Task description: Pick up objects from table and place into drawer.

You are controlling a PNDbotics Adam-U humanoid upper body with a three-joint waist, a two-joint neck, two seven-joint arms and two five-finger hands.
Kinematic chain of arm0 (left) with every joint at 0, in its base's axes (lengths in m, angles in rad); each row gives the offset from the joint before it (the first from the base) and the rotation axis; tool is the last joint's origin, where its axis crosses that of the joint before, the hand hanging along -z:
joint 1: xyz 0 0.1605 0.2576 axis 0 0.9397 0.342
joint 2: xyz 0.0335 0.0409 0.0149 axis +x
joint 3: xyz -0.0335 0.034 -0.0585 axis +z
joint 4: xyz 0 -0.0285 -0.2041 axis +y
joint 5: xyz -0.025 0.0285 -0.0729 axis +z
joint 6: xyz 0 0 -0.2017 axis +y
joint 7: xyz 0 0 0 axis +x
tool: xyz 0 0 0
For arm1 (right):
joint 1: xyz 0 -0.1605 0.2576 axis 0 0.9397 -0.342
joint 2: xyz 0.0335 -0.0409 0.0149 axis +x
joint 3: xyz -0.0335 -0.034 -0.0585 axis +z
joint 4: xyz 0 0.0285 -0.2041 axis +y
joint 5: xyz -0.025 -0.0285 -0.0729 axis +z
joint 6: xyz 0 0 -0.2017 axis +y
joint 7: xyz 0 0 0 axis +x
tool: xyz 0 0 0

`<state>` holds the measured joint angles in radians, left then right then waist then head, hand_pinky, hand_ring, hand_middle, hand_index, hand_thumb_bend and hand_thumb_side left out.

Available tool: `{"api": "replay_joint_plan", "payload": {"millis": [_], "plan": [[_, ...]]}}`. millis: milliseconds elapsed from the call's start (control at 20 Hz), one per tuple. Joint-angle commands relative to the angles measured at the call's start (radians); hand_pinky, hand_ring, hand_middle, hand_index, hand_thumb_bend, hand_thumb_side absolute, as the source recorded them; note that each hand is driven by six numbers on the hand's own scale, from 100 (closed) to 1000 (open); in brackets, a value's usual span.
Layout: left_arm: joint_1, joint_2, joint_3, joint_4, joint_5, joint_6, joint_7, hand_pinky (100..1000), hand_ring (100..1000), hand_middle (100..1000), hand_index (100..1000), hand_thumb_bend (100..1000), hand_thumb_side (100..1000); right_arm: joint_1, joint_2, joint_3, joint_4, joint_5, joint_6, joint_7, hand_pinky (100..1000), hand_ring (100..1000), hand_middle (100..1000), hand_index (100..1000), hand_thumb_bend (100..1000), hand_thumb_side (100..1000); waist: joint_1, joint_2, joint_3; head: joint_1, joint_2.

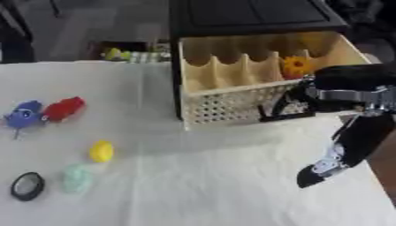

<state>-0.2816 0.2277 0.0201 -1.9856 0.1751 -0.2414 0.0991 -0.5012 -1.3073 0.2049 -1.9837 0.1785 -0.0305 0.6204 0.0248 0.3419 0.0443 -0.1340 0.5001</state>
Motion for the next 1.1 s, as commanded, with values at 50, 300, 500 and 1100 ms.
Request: {"api": "replay_joint_plan", "payload": {"millis": [50,300,500,1100], "plan": [[-0.011,0.009,-0.002,-0.014,-0.001,0.001,0.000,422,586,624,769,100,901,-0.009,-0.030,-0.007,-0.016,-0.005,-0.007,-0.009,100,100,100,864,783,642,-0.003,-0.016,0.002,0.001,-0.008],[-0.010,0.009,-0.002,-0.014,-0.002,0.002,0.000,422,586,624,768,100,902,-0.007,-0.033,-0.020,-0.016,0.006,-0.014,-0.040,100,100,100,864,782,650,-0.004,-0.016,0.001,0.004,-0.007],[-0.010,0.009,-0.001,-0.014,-0.003,0.002,0.000,422,586,624,768,100,902,-0.002,-0.034,-0.033,-0.016,-0.016,-0.021,-0.053,100,100,100,859,787,651,-0.005,-0.016,-0.001,0.008,-0.005],[-0.010,0.009,0.003,-0.014,-0.006,0.001,0.006,423,586,624,766,100,901,0.027,-0.030,-0.102,-0.016,-0.075,-0.038,-0.091,100,100,100,845,794,659,-0.004,-0.014,-0.009,0.026,-0.006]]}}
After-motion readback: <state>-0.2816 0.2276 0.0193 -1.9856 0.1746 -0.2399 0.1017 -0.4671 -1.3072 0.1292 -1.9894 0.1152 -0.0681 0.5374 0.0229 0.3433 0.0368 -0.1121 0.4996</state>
